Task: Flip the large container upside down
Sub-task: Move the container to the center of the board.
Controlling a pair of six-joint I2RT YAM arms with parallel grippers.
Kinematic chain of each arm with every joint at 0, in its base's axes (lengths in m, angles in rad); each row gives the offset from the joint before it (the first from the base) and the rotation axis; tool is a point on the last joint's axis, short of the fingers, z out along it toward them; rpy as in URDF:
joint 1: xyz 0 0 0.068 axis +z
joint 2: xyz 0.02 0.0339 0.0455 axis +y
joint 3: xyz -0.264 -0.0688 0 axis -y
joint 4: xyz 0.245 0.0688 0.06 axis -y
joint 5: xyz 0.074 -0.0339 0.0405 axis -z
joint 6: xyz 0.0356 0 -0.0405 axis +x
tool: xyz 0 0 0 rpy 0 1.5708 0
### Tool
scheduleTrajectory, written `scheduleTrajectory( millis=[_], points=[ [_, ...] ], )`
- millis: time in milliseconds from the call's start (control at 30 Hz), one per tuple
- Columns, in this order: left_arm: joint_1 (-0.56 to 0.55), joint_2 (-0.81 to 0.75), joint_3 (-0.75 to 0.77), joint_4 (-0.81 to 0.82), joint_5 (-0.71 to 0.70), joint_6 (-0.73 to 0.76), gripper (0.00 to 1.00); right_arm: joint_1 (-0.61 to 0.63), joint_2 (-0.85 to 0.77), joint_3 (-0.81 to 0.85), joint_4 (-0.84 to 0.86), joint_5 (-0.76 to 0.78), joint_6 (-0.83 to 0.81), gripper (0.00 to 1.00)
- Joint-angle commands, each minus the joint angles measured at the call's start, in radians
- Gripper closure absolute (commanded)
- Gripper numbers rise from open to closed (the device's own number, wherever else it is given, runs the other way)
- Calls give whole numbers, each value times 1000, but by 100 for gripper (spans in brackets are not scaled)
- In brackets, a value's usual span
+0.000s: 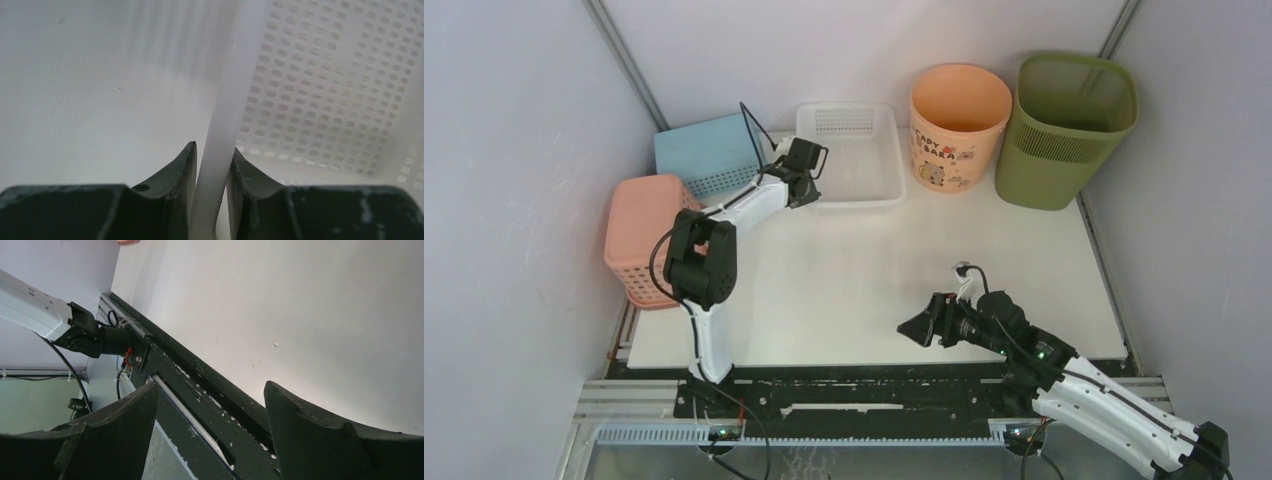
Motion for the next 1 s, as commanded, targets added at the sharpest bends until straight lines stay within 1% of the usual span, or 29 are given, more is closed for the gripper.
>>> scheduleTrajectory(
  millis=[0,133,333,400,633,800,967],
  points=[
    [-5,-75,-104,-29,-82,38,100,7,-13,44,36,4,11,15],
    [-26,-172,-231,-1,-93,34,100,5,-26,46,28,2,5,15],
    [-74,-271,-387,38,-87,17,100,-8,-18,65,22,-5,-13,15],
    [-127,-293,-425,46,-91,13,100,-10,-10,76,22,-9,-19,15],
    [-227,-370,-541,52,-92,-13,100,-16,-24,105,-11,-8,-36,15],
    [-289,-481,-650,37,-101,-22,100,-28,-45,132,-61,-4,-59,15],
    [-354,-585,-750,1,-93,-85,100,-45,-53,157,-91,-10,-73,15]
  ],
)
